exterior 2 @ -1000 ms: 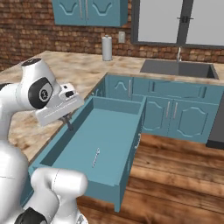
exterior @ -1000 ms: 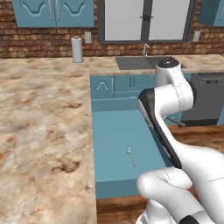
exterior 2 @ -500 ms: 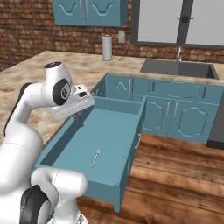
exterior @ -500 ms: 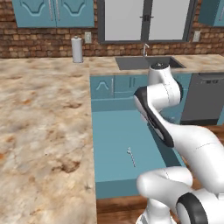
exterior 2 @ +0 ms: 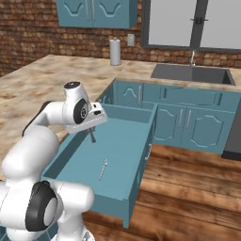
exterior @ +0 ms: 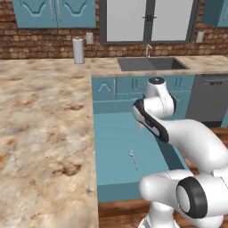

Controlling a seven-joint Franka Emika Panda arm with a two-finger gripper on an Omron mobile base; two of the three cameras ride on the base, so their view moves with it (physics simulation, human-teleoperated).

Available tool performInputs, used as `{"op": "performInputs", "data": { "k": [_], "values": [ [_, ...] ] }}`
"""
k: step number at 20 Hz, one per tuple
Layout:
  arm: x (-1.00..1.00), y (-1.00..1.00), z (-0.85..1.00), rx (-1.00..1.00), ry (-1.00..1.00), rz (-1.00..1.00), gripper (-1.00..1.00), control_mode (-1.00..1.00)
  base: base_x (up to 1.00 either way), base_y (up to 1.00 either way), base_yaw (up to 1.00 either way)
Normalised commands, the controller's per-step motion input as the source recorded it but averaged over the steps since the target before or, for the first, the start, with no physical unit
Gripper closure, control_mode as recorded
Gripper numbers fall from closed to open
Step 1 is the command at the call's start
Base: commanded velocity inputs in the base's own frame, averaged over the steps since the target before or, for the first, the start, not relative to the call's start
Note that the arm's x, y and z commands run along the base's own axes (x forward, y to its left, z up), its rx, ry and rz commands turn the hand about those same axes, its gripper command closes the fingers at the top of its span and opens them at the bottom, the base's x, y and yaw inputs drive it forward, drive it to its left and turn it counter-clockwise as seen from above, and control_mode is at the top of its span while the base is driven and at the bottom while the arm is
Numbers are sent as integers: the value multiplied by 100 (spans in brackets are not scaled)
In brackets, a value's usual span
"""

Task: Organize the utensils by type. Pick up the wooden spoons from the counter and place them in the open cabinet. Then pick up the metallic utensils from the counter and place them in the open drawer.

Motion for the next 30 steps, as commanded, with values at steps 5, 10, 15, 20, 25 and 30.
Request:
{"op": "performInputs", "data": {
  "k": [5,10,15,20,25,30],
  "values": [
    [14,1,-35,11,-1,-9,100,-100,0,0,0],
    [2,2,-45,2,-1,-12,100,-100,0,0,0],
    [2,7,-52,0,-1,-13,100,-100,0,0,0],
    [0,0,-44,3,0,-9,100,-100,0,0,0],
    [10,0,-48,12,0,-4,100,-100,0,0,0],
    [29,0,-53,11,0,-1,100,-100,0,0,0]
  ]
}}
